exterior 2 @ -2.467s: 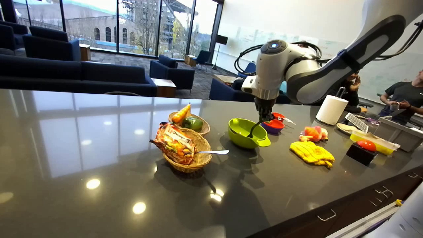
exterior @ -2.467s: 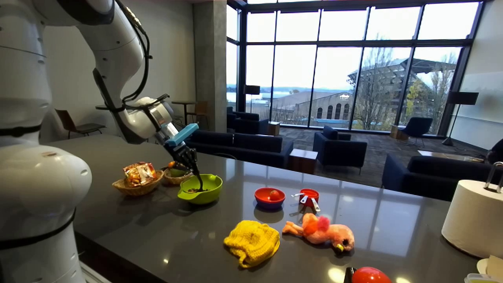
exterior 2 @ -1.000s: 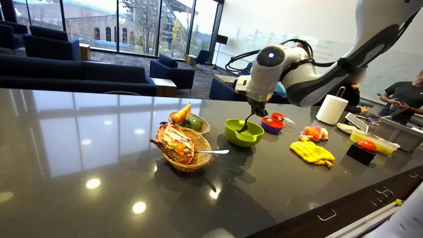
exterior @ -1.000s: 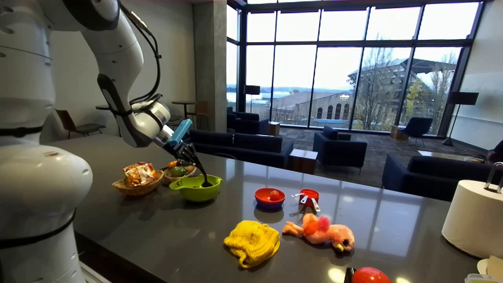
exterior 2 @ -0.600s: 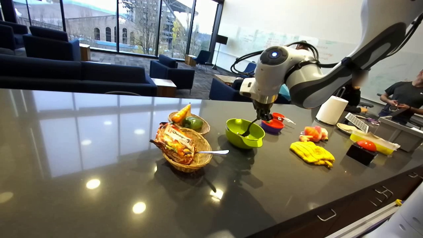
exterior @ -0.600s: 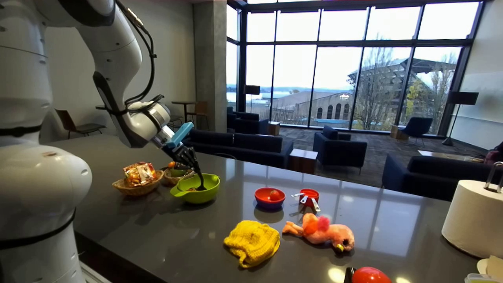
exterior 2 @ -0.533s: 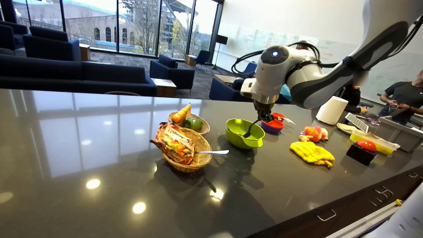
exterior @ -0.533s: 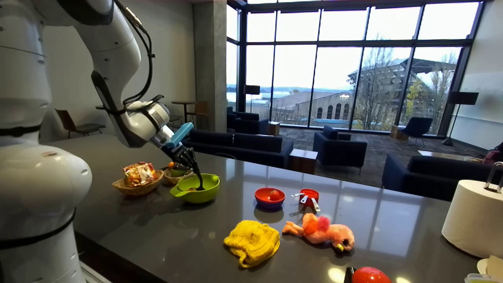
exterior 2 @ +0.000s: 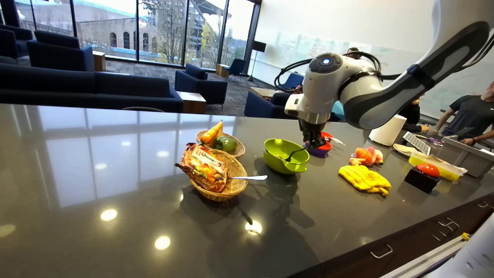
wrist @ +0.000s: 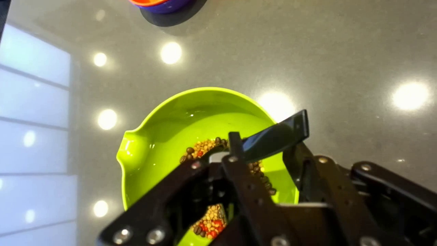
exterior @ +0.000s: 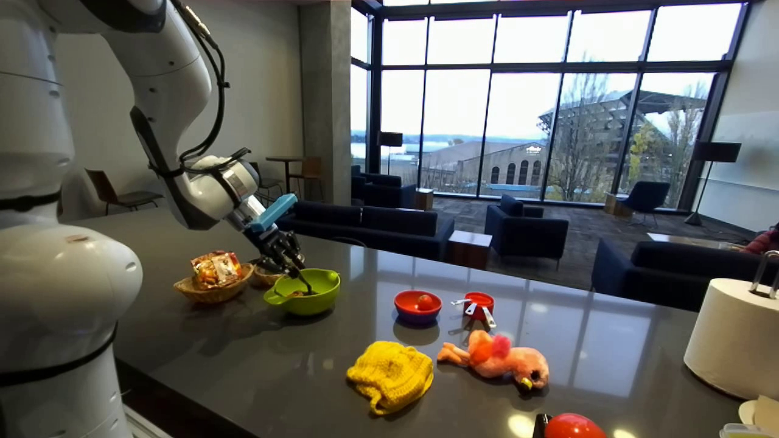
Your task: Pick up the black spoon and mix the substance in the lime green bowl
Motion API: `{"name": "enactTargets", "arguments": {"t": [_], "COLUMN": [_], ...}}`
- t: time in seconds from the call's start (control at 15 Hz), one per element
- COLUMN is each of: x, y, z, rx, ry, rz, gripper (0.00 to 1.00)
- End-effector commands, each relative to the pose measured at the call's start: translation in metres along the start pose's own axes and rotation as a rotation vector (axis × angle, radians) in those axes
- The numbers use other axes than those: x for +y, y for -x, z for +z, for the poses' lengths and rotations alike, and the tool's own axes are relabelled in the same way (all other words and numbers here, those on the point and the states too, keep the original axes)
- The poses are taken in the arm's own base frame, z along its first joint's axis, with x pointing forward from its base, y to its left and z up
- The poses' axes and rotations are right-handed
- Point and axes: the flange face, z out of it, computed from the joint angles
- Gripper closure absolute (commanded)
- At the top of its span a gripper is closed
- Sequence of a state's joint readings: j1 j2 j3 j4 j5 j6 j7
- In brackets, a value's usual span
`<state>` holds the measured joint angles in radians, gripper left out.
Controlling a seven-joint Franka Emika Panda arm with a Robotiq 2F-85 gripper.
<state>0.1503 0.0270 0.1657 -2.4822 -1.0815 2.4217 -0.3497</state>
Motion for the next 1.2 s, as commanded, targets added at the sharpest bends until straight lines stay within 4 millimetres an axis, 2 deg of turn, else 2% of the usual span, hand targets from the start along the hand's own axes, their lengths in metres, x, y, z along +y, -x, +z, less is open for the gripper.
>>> {"name": "enactTargets", "arguments": {"t": [0.0,0.27,0.33,0.67,1.13], "x": [-0.004,-0.001,0.000,0.008,0.003], "y": [0.007,0.010,0.010,0.023,0.052], "z": [-0.014,-0.028,-0.032,-0.050,-0.054], "rx": [0.050,0.136,0.155,0.184,0.136], "ry": [-0.011,-0.055,-0.069,-0.152,-0.330], "rz": [0.026,0.103,0.124,0.310,0.669], "gripper": [0.32,0.04,0.01,0.00,0.00]}}
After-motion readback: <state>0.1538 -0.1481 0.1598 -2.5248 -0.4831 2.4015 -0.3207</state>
